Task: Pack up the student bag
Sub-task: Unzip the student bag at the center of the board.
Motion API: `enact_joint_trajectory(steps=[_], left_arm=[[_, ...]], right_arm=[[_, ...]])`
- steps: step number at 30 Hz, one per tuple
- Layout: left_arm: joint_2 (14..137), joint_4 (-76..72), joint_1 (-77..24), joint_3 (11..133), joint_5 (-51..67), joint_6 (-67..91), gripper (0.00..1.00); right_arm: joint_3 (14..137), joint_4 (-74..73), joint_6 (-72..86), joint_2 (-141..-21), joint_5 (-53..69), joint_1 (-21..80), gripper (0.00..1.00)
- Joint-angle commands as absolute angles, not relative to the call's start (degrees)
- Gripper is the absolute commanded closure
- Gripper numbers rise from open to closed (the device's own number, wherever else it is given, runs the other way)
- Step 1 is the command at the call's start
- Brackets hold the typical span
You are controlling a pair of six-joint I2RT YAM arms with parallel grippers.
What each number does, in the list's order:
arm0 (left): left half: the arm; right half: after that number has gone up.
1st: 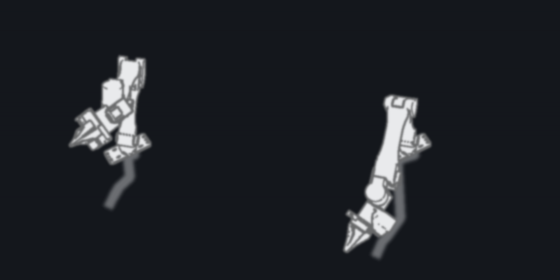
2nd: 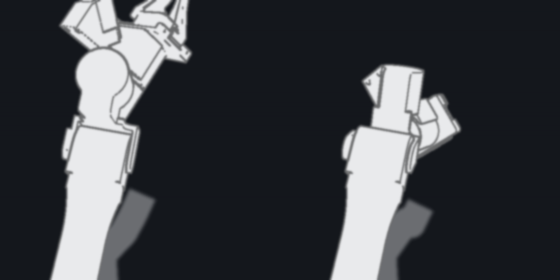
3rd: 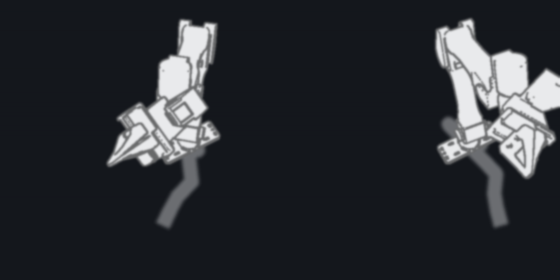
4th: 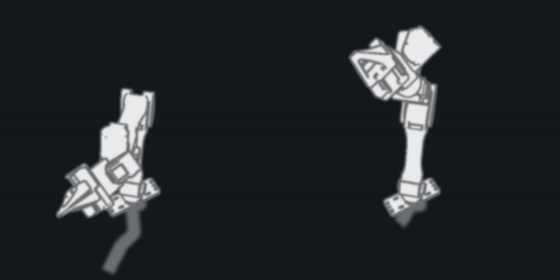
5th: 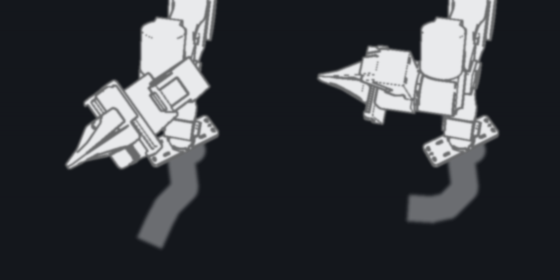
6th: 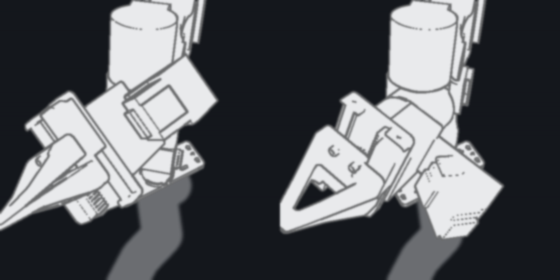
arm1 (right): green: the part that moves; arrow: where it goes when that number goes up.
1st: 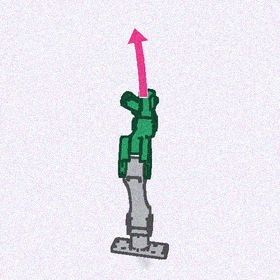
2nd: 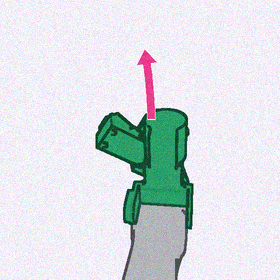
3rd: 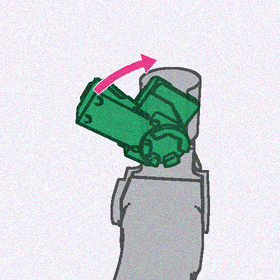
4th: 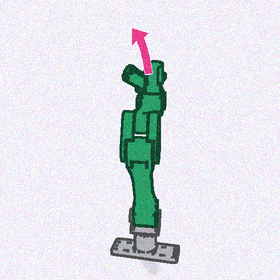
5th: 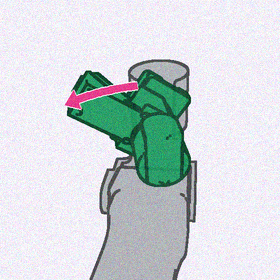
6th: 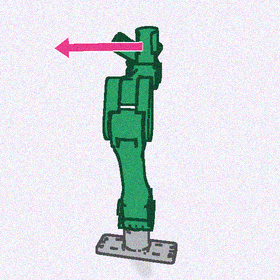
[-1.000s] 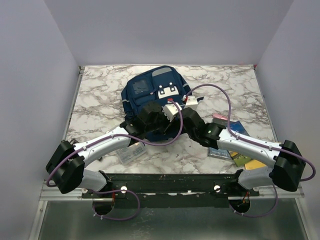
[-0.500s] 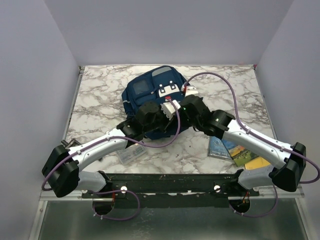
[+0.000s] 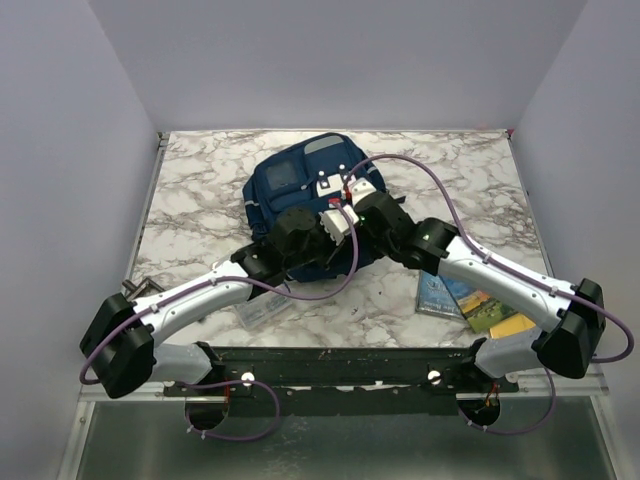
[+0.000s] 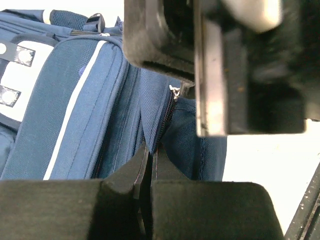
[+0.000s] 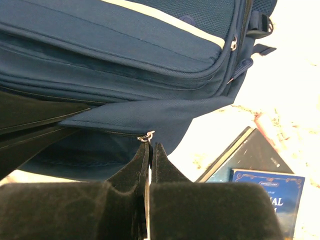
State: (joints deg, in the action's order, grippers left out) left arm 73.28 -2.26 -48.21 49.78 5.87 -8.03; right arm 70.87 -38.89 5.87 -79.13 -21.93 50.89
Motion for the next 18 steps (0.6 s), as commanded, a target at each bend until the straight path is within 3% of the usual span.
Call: enact_joint_trajectory(steps=[1, 9, 18], left_arm=[[67.7, -7.0, -47.6, 49.2, -2.1, -10.5, 1.0], [62.5, -11.0, -47.6, 45.1, -5.1, -13.5, 1.0], [58.8, -13.7, -48.5, 43.2, -1.0, -15.1, 1.0]], right_arm=[[66.6, -39.8, -3.7, -79.9, -31.0, 46.9, 1.0], [56.3, -20.1, -9.4, -80.1, -19.9, 36.4, 1.0], [54.3, -0.6, -5.5, -91.4, -12.6, 24.9, 1.0]])
